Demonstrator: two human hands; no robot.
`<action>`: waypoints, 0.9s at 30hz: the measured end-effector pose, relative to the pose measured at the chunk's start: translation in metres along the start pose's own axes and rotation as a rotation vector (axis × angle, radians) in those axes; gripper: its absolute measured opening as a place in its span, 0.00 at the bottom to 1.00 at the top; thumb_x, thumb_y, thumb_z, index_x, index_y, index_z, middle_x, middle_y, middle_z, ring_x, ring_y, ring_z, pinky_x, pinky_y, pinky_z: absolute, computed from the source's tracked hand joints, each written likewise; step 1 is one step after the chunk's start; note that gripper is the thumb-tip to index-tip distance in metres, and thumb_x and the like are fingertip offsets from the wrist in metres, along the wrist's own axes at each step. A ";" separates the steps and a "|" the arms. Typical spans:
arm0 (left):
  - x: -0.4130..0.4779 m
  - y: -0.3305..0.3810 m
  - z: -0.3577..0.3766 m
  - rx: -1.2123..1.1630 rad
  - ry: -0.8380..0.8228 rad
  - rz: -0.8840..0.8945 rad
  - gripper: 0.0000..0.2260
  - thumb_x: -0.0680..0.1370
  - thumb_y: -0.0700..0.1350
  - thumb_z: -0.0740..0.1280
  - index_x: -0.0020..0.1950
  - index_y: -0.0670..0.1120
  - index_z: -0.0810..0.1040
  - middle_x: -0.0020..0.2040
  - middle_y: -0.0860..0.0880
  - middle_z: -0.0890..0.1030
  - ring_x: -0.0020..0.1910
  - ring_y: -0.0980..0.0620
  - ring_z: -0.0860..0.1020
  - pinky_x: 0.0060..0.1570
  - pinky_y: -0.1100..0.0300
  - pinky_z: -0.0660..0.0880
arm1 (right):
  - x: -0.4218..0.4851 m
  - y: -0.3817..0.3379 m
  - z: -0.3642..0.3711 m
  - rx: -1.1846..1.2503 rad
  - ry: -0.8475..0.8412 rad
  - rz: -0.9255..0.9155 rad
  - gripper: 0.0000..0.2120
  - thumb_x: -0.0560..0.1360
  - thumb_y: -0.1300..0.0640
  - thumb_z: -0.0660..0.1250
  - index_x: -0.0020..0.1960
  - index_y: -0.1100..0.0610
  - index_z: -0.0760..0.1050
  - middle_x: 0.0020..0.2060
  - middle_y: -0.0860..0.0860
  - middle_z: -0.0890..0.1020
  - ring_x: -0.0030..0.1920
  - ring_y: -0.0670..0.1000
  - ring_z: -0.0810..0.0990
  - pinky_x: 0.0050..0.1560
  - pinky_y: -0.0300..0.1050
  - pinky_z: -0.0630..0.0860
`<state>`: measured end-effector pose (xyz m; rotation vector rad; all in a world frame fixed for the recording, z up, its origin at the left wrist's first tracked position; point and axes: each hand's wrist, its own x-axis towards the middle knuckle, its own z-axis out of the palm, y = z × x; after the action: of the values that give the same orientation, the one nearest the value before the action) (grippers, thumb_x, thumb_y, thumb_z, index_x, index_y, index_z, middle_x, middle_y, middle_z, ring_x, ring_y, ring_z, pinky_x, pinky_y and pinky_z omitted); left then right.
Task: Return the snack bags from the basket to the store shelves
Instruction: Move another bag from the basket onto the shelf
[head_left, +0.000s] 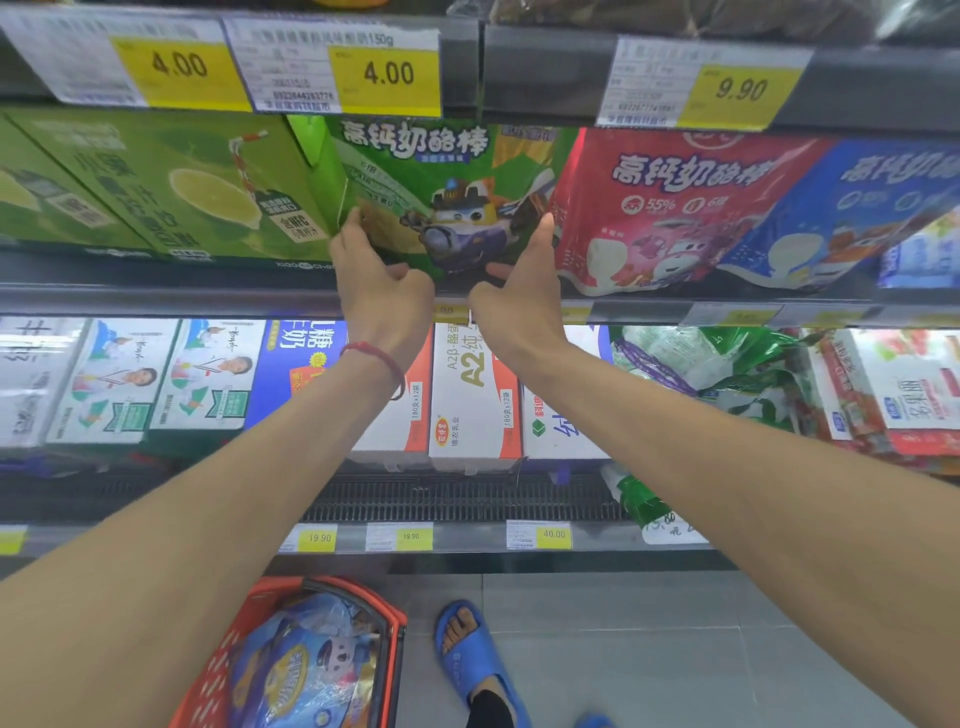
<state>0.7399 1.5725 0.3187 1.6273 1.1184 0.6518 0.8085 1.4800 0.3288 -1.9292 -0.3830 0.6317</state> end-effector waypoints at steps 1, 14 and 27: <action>-0.003 0.001 -0.003 0.002 0.002 -0.001 0.28 0.69 0.31 0.60 0.71 0.35 0.66 0.67 0.37 0.70 0.61 0.42 0.75 0.62 0.50 0.75 | -0.003 0.000 0.000 0.001 -0.006 0.006 0.49 0.73 0.70 0.65 0.83 0.55 0.39 0.76 0.52 0.66 0.65 0.49 0.75 0.66 0.53 0.76; -0.098 -0.008 -0.029 0.072 0.011 0.012 0.26 0.75 0.35 0.64 0.73 0.42 0.65 0.69 0.45 0.69 0.64 0.47 0.72 0.64 0.57 0.70 | -0.094 0.015 -0.010 0.122 0.065 0.050 0.34 0.75 0.68 0.64 0.79 0.55 0.62 0.71 0.54 0.73 0.66 0.51 0.76 0.56 0.35 0.79; -0.308 0.054 -0.141 0.134 -0.078 0.020 0.19 0.75 0.34 0.63 0.65 0.44 0.74 0.63 0.48 0.77 0.60 0.48 0.76 0.58 0.59 0.71 | -0.335 -0.020 -0.095 0.133 0.007 -0.019 0.19 0.77 0.67 0.63 0.65 0.54 0.78 0.56 0.44 0.78 0.52 0.42 0.76 0.38 0.24 0.66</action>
<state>0.5110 1.3533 0.4495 1.7653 1.1096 0.5307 0.5927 1.2423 0.4654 -1.7991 -0.3465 0.6224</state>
